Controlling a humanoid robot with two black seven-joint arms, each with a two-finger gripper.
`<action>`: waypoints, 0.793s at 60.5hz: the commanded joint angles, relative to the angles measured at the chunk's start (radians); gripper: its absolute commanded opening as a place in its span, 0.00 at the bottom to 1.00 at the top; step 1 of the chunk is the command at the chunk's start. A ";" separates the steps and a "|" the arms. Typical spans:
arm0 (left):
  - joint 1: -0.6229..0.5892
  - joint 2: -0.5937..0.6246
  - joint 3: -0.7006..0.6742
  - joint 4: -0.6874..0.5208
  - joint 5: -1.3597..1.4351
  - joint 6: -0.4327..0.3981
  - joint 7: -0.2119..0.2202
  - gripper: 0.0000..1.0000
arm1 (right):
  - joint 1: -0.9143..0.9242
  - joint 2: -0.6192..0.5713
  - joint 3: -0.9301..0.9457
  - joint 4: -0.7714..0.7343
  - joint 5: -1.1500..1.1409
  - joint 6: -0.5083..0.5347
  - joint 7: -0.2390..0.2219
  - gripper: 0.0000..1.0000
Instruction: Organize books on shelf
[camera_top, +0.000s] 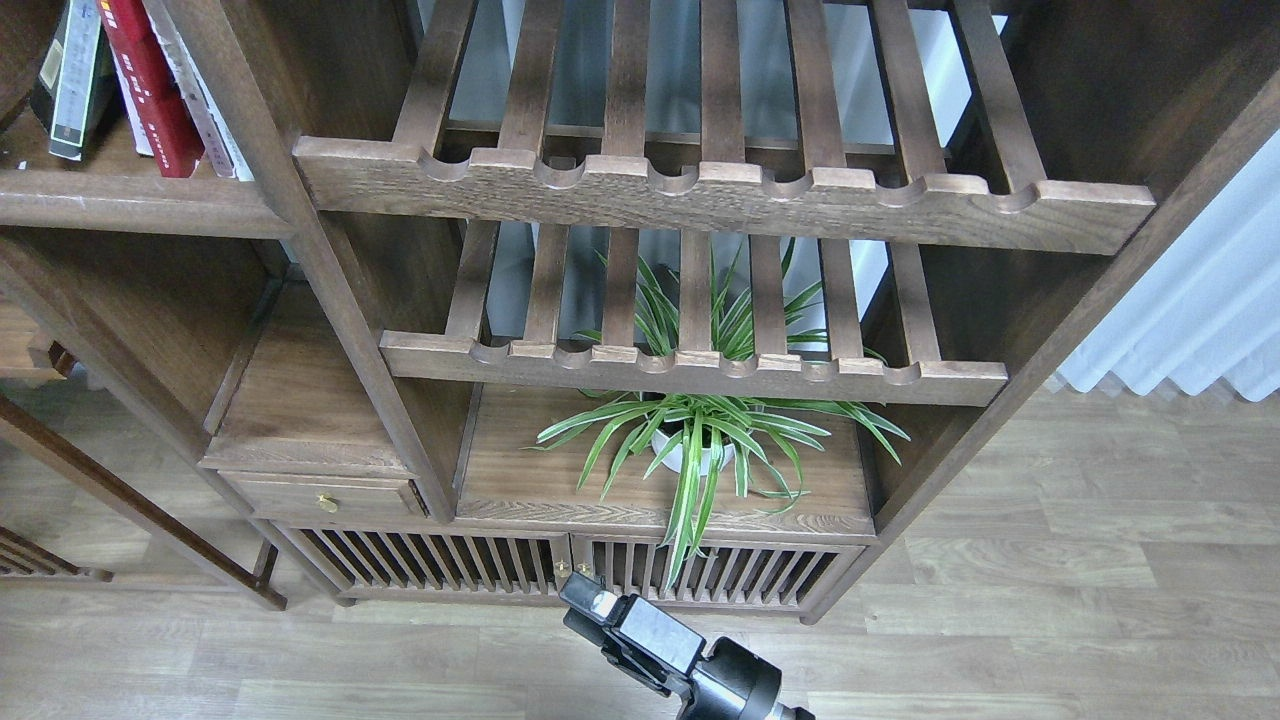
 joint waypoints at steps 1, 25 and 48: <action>0.108 -0.006 -0.054 -0.082 -0.004 0.000 0.000 0.97 | 0.000 0.000 0.000 0.000 0.000 0.000 0.000 0.99; 0.421 -0.130 -0.141 -0.243 -0.023 0.000 0.000 0.97 | 0.002 0.000 0.018 0.000 0.003 0.000 0.001 0.99; 0.551 -0.272 -0.132 -0.264 -0.021 0.000 0.011 0.97 | 0.008 0.000 0.034 -0.005 0.006 0.000 0.026 0.99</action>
